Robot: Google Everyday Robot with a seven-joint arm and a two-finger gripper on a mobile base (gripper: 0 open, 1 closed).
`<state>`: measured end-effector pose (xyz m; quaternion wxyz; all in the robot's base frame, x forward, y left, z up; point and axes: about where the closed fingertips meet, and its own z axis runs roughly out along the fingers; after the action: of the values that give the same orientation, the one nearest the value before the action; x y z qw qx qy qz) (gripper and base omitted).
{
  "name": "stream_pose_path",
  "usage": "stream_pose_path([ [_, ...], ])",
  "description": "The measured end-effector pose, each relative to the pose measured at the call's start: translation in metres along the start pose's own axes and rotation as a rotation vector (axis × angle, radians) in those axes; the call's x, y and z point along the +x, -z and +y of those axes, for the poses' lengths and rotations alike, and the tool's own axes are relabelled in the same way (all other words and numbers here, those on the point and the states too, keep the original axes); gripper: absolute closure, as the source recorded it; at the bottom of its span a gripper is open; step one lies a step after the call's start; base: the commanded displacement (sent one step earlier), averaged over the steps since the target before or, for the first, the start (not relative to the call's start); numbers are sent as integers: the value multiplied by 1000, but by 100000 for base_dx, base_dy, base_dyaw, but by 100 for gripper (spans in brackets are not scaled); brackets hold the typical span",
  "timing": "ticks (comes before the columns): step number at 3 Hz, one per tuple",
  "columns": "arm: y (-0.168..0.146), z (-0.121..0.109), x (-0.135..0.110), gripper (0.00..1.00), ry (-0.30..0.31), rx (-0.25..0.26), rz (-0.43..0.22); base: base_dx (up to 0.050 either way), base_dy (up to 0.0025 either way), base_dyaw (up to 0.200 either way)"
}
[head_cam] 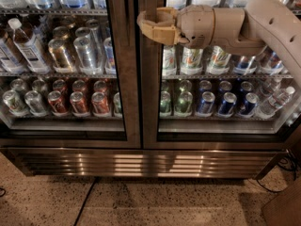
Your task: Open right fridge door
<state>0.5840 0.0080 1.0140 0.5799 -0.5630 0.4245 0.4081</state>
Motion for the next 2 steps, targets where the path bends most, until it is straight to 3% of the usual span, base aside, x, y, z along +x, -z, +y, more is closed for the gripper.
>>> stream_pose_path([
  [2,-7,-1,-15,100,25,29,-24,0,0,0],
])
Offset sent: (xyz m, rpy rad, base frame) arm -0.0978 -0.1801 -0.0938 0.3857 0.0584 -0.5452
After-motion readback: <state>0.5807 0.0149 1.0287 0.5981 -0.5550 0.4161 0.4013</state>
